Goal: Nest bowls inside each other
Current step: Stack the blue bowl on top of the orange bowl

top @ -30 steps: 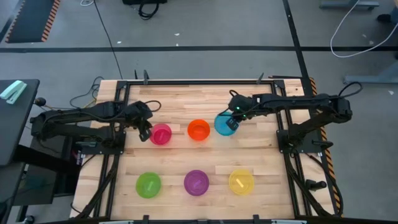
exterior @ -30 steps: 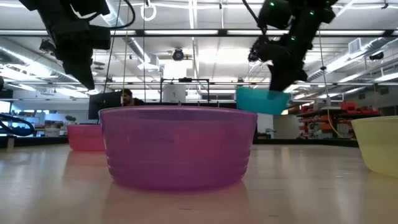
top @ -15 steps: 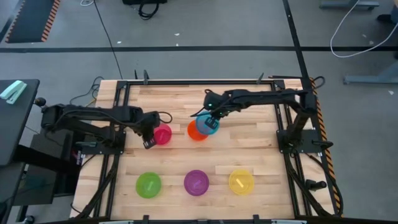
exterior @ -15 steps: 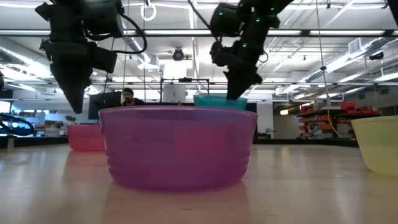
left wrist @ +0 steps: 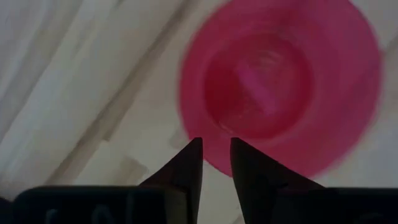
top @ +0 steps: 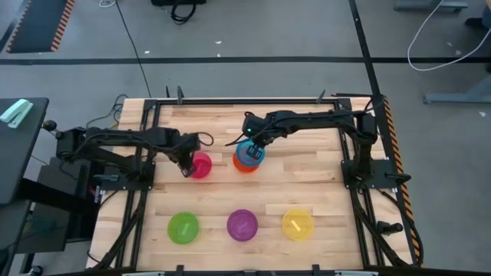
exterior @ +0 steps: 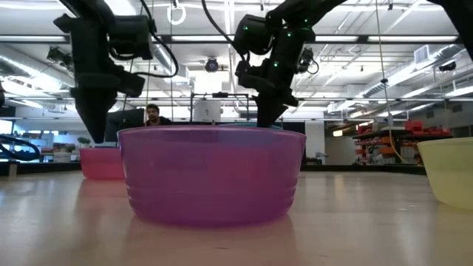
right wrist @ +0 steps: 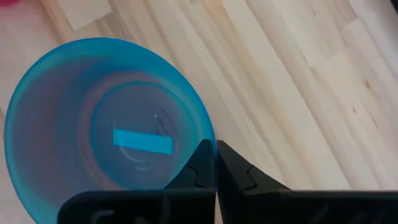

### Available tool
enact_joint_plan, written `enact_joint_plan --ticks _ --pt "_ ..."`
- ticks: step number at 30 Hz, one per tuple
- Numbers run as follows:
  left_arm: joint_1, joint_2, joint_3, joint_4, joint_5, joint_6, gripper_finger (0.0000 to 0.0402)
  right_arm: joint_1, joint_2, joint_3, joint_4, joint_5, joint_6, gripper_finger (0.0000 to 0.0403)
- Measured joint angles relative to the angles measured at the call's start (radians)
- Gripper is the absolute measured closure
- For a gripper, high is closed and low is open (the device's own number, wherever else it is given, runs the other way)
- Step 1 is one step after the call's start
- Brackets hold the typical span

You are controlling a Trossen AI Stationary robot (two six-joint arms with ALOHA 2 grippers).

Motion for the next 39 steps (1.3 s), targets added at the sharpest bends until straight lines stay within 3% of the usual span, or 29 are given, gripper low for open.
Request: enact_joint_plan --ticks 8,15,27,39 --pt "0.147 0.038 0.000 0.055 0.001 0.091 0.0308 0.008 0.006 0.000 0.014 -0.003 0.000 0.0403" --pt "0.221 0.042 0.000 0.070 0.066 0.127 0.0312 0.025 0.006 -0.002 0.003 -0.019 0.001 0.0403" --pt "0.233 0.113 0.000 0.118 0.144 0.130 0.0320 0.026 0.043 -0.002 -0.028 -0.053 0.007 0.0403" --pt "0.237 0.212 0.000 0.169 0.144 0.160 0.0321 0.026 0.071 -0.002 -0.032 -0.072 -0.007 0.0402"
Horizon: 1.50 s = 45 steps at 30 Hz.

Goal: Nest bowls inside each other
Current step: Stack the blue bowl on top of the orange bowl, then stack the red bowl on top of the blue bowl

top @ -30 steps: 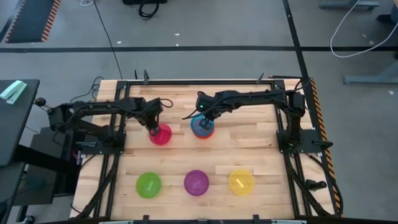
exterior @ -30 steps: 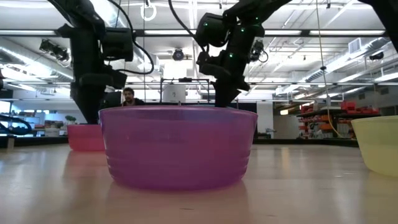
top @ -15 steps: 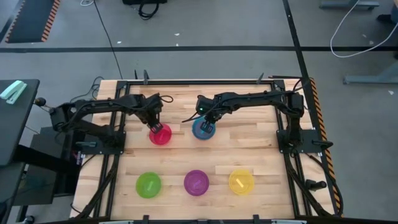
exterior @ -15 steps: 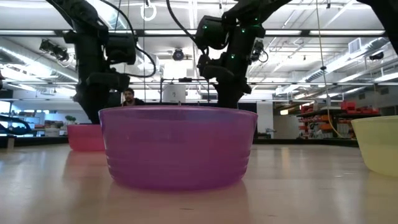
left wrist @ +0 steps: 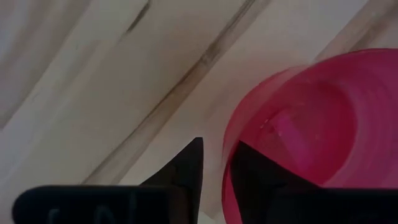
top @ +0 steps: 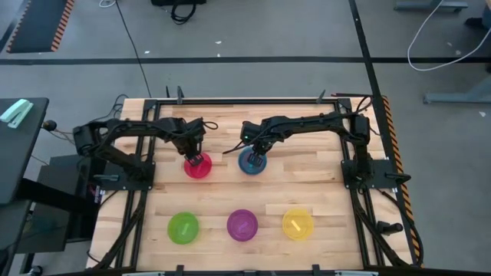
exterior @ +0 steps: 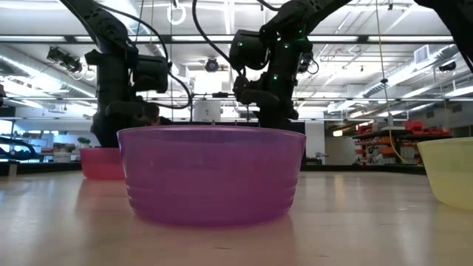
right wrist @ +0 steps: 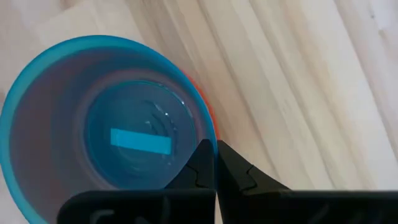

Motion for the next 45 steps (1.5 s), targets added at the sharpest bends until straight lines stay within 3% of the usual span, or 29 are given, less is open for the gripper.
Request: enact_joint_plan --ticks 12,20,33,45 --pt "0.014 0.006 0.000 0.021 -0.042 0.007 0.0391 -0.001 0.000 0.000 0.004 -0.044 -0.031 0.0375" --pt "0.025 0.006 0.000 0.057 -0.073 0.028 0.0383 -0.010 0.000 0.000 0.007 -0.100 -0.038 0.0396" --pt "0.025 0.006 0.023 0.066 -0.089 0.056 0.0393 -0.023 -0.010 0.000 0.031 -0.118 -0.063 0.0316" --pt "0.006 0.007 0.167 0.047 -0.107 0.072 0.0395 -0.034 -0.020 0.004 -0.018 -0.114 -0.088 0.0310"
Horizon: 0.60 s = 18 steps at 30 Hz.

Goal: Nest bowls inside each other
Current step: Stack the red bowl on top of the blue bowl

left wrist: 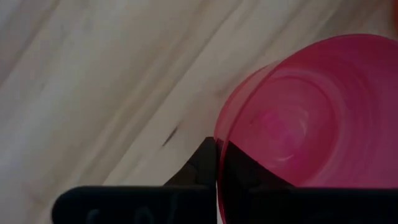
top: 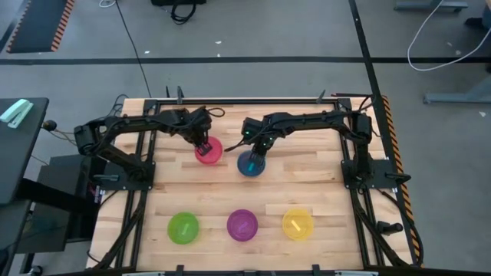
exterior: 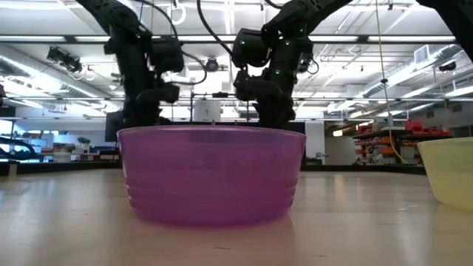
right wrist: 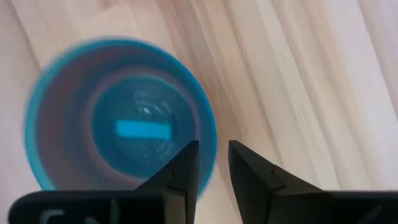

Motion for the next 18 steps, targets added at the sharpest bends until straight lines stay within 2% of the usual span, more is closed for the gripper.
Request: enact_joint_plan --ticks 9,18 --pt "-0.119 0.000 0.176 -0.057 0.005 -0.002 0.0395 0.003 -0.072 -0.006 -0.133 0.097 0.027 0.0312" --pt "-0.234 0.000 0.242 -0.036 0.006 -0.027 0.0395 0.089 -0.178 -0.035 -0.161 0.152 0.044 0.0314"
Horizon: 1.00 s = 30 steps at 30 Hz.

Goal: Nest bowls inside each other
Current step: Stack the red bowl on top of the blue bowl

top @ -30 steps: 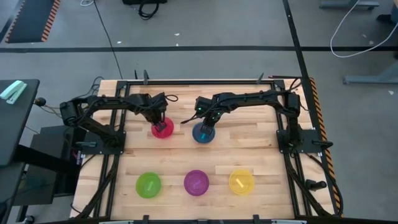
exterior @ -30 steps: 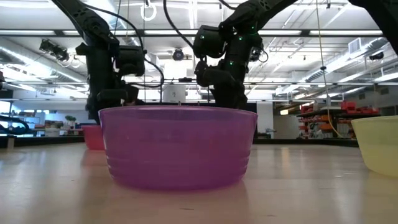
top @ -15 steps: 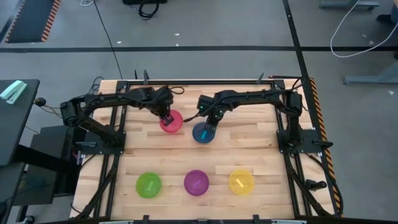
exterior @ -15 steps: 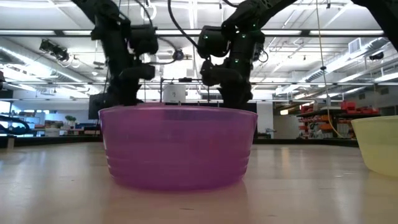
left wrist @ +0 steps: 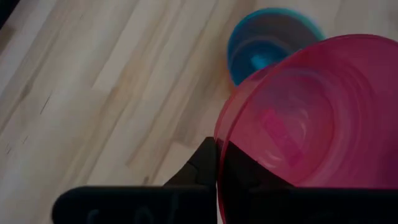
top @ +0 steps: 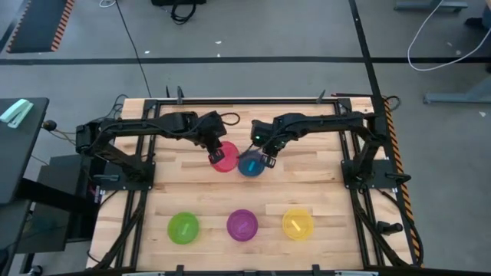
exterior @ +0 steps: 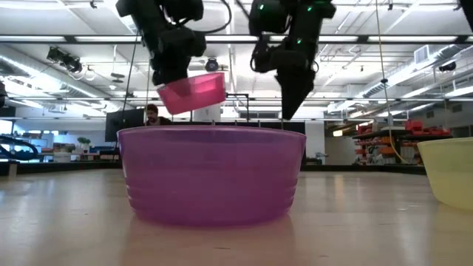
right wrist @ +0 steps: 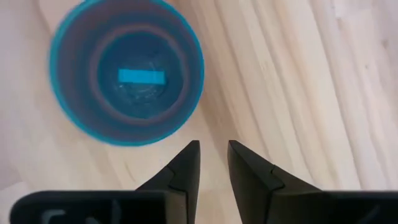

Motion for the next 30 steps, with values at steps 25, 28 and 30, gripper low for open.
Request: enact_joint_plan --ticks 25,28,30 --pt "-0.012 0.406 0.437 -0.142 0.050 0.118 0.0395 0.182 -0.618 -0.714 0.262 0.073 0.355 0.0319" --pt "-0.012 0.503 0.551 -0.216 0.054 0.140 0.0395 0.209 -0.624 -0.766 0.300 0.076 0.382 0.0319" --pt "-0.011 0.561 0.615 -0.266 0.056 0.164 0.0395 0.233 -0.626 -0.791 0.316 0.076 0.400 0.0319"
